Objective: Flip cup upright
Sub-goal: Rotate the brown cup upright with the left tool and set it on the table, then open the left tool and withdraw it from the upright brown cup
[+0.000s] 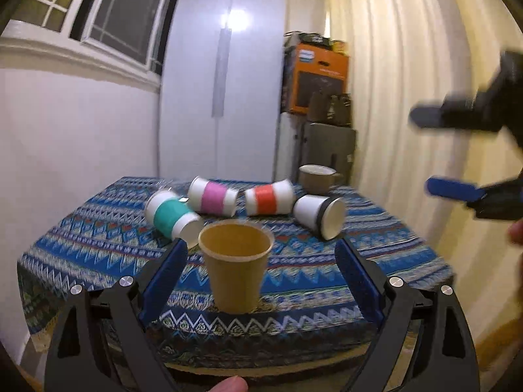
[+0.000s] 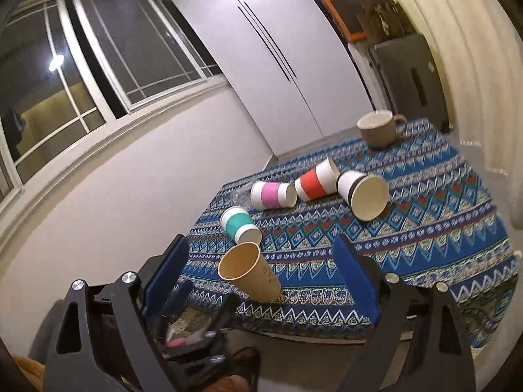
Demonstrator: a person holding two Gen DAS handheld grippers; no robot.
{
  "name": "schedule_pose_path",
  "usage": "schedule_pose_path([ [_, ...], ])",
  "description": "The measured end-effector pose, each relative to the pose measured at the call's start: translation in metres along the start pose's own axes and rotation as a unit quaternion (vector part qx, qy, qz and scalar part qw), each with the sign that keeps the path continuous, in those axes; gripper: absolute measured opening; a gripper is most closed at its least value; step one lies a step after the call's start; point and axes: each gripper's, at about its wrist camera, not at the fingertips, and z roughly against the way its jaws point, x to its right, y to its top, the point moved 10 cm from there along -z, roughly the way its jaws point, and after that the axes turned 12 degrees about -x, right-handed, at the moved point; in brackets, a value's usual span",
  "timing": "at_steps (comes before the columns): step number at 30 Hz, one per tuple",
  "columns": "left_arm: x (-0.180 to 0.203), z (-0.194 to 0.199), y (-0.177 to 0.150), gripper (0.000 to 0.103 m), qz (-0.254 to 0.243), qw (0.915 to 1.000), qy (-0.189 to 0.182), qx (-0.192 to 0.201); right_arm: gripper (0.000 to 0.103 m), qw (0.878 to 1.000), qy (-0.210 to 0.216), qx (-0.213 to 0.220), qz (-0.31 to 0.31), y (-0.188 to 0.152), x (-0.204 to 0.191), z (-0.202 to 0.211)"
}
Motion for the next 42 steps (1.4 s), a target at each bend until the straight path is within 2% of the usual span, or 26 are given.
schedule_pose_path([
  [3, -0.005, 0.022, 0.02, 0.089, -0.005, 0.9996, -0.025, -0.01, 0.088, 1.0, -0.007, 0.007, 0.011, -0.001, -0.009, 0.008],
  [8, -0.034, 0.061, 0.041, 0.089, -0.025, 0.9993, -0.024, -0.013, 0.088, 0.998, -0.048, 0.015, 0.037, -0.005, -0.024, 0.021],
  [16, -0.077, 0.095, 0.042, 0.089, -0.038, 0.9986, -0.024, -0.029, 0.092, 0.993, -0.073, 0.029, 0.09, -0.016, -0.055, 0.034],
  [21, -0.091, 0.1, 0.032, 0.089, -0.047, 0.9983, -0.018, -0.029, 0.092, 0.989, -0.094, 0.02, 0.117, -0.027, -0.058, 0.019],
  [29, -0.102, 0.088, 0.016, 0.089, -0.051, 0.997, -0.038, -0.045, 0.092, 0.973, -0.15, 0.021, 0.174, -0.039, -0.051, 0.005],
  [35, -0.115, 0.087, 0.012, 0.089, -0.027, 0.9978, -0.034, -0.05, 0.092, 0.977, -0.144, 0.017, 0.157, -0.04, -0.041, 0.004],
  [42, -0.109, 0.082, 0.009, 0.089, -0.032, 0.9965, -0.045, -0.063, 0.092, 0.979, -0.136, 0.003, 0.149, -0.041, -0.037, 0.0],
])
